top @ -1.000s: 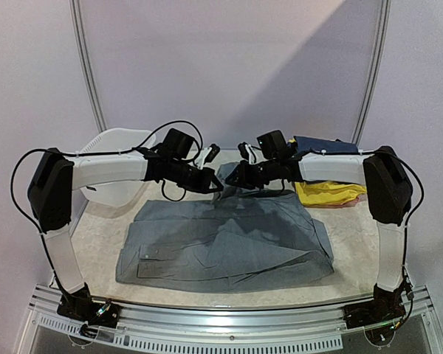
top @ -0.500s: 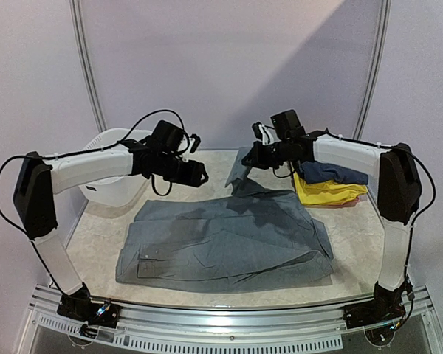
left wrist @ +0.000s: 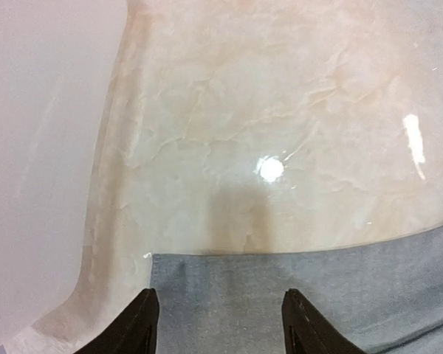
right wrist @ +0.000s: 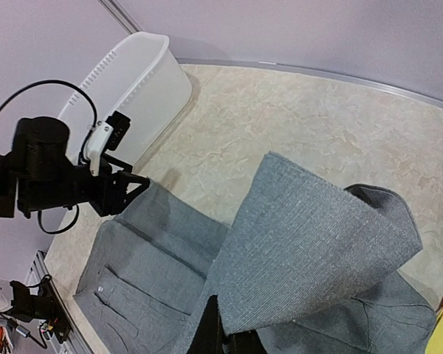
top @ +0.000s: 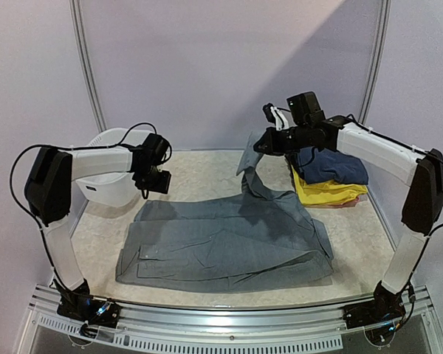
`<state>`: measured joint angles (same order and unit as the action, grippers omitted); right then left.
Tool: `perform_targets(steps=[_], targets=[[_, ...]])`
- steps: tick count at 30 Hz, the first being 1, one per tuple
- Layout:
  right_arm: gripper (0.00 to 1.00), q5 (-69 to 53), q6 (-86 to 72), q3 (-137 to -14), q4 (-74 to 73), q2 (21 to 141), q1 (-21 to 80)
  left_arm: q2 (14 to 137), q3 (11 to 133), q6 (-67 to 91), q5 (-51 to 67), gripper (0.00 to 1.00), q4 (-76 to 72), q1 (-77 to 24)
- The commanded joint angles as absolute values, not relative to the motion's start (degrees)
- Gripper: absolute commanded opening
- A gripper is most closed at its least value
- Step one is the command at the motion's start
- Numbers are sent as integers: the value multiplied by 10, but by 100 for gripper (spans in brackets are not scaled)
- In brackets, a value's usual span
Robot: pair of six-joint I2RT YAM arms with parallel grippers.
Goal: Fold and stack the mixed laundry pile
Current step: Fold the 1/3-folded shirt at the center of the board.
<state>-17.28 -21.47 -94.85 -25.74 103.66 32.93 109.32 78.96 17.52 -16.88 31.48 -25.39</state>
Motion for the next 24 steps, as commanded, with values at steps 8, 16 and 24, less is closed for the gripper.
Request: perform_targets(steps=[8, 16, 24], targets=[[0, -168, -160, -889, -316, 933, 330, 1152, 829, 169, -213, 56, 347, -220], [0, -187, -98, -879, -378, 919, 340, 1176, 835, 211, -225, 52, 347, -215], [0, -172, -28, -919, -445, 897, 374, 1198, 845, 238, -255, 48, 368, -214]])
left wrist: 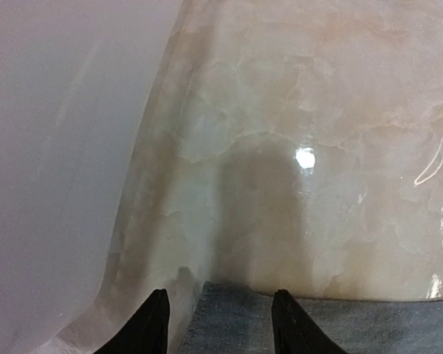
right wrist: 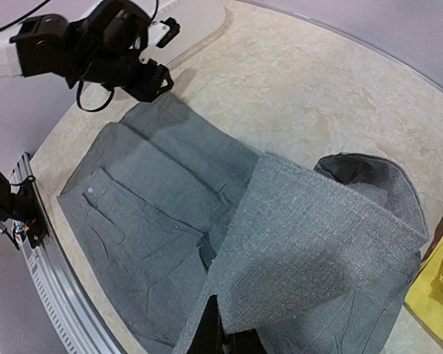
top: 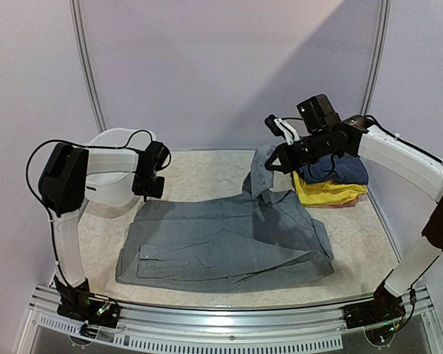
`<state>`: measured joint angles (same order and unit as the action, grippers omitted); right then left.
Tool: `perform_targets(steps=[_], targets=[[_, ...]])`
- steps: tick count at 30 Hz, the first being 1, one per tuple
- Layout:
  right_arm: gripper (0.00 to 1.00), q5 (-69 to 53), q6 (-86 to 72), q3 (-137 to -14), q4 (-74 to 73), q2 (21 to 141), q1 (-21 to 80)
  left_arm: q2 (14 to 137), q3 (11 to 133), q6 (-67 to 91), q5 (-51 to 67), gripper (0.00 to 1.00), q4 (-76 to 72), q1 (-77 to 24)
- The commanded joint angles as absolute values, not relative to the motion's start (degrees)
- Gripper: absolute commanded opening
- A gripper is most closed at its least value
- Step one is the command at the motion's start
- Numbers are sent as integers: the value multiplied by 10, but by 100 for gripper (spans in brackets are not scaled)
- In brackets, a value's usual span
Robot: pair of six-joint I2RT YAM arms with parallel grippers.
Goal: Fold and stack the mixed laundry pile
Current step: Fold the 1/3-folded shirt at the center of the board.
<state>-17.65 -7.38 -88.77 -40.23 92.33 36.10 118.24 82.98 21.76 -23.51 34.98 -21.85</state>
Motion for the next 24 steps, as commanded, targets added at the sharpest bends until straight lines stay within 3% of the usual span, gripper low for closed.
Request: perform_targets(steps=[1, 14, 24], targets=[[0, -171, -24, -925, -450, 898, 374, 1202, 845, 239, -256, 47, 369, -215], [1, -146, -19, -933, -457, 901, 374, 1232, 830, 255, -214, 40, 368, -205], [1, -136, -19, -946, -460, 902, 374, 1228, 783, 266, -130, 13, 311, -177]])
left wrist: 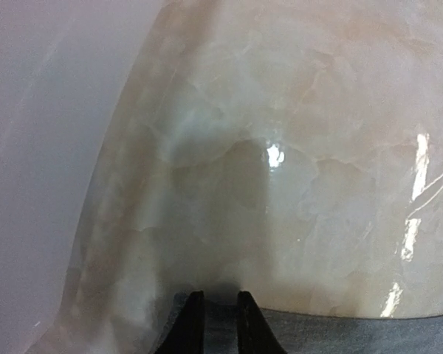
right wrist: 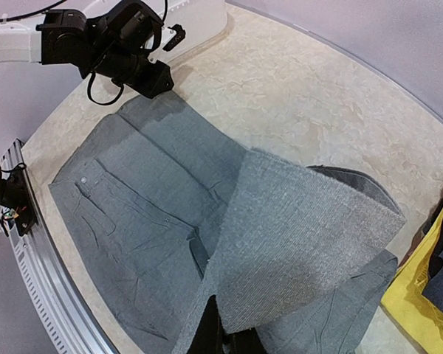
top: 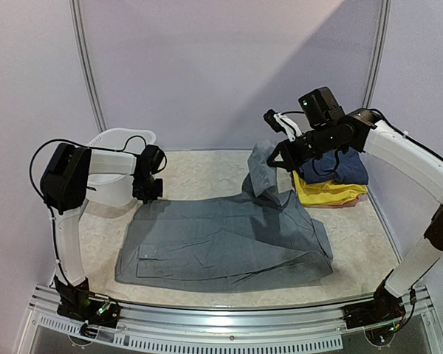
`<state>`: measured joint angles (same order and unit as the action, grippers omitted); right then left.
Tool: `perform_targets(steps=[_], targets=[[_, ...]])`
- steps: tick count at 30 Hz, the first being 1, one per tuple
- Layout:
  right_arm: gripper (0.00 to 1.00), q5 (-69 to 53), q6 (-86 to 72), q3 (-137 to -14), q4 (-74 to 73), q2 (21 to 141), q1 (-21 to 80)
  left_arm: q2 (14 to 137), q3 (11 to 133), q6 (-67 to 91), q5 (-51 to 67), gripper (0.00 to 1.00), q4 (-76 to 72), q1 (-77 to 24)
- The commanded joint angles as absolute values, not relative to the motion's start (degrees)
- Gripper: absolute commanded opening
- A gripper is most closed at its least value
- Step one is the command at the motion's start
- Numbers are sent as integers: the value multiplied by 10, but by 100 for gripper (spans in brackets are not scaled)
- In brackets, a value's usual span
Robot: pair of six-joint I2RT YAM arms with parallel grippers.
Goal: Fold and stack the mixed laundry pile
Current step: Fold the 1/3-folded shirt at the center of the board.
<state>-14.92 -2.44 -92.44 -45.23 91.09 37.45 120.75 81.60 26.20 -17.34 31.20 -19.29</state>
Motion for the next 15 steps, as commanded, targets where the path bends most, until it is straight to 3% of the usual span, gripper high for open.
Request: perform_targets(steps=[1, 4, 15], targets=[[1, -136, -19, -948, -461, 903, 374, 1227, 781, 266, -129, 10, 309, -177], [1, -129, -19, -952, -468, 905, 374, 1214, 769, 266, -122, 0, 293, -177], [1, -111, -13, -971, -493, 899, 374, 1128, 701, 256, -101, 0, 223, -185]])
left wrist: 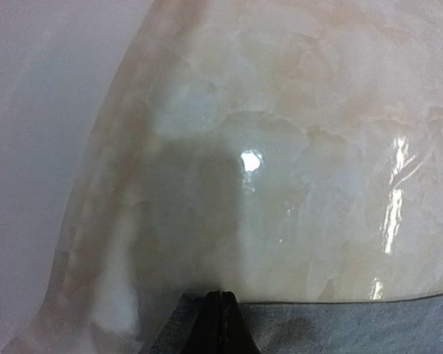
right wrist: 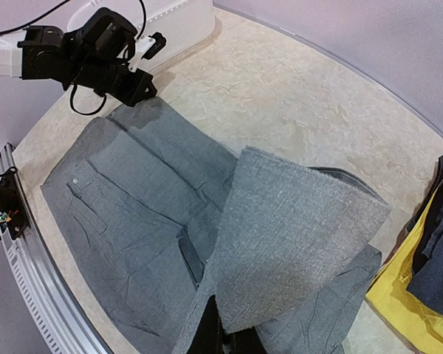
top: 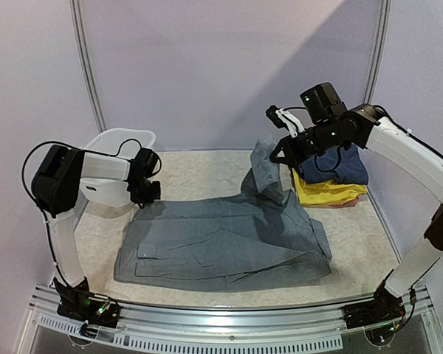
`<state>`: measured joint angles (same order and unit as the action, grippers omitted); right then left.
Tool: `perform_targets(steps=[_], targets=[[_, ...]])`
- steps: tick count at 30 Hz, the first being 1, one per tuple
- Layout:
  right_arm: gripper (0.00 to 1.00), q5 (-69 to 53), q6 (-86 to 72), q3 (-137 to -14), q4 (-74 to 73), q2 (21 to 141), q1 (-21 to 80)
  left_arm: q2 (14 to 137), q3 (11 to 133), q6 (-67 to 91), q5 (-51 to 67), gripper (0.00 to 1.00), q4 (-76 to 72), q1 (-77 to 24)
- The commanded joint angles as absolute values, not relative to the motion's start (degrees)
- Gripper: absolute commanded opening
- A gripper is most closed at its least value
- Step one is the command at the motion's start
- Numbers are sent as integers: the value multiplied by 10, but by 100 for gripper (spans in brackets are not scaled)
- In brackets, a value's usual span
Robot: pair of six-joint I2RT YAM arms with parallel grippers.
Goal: Fold and stack the mixed laundry pile
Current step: Fold the 1/3-folded shirt at the center of the board.
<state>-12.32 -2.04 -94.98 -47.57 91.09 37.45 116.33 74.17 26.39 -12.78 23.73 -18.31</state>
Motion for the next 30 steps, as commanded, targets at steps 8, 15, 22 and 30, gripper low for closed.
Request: perform_targets(steps=[8, 15, 22, 30], targets=[[2, -112, 6, -1002, -544, 898, 374, 1053, 659, 250, -102, 0, 194, -201], [0, -114, 28, -998, -574, 874, 375, 990, 615, 254, -107, 0, 183, -208], [0, -121, 20, -979, -577, 817, 381, 937, 558, 263, -114, 0, 166, -215], [0, -113, 3, -951, -591, 773, 417, 897, 517, 272, -120, 0, 158, -224]])
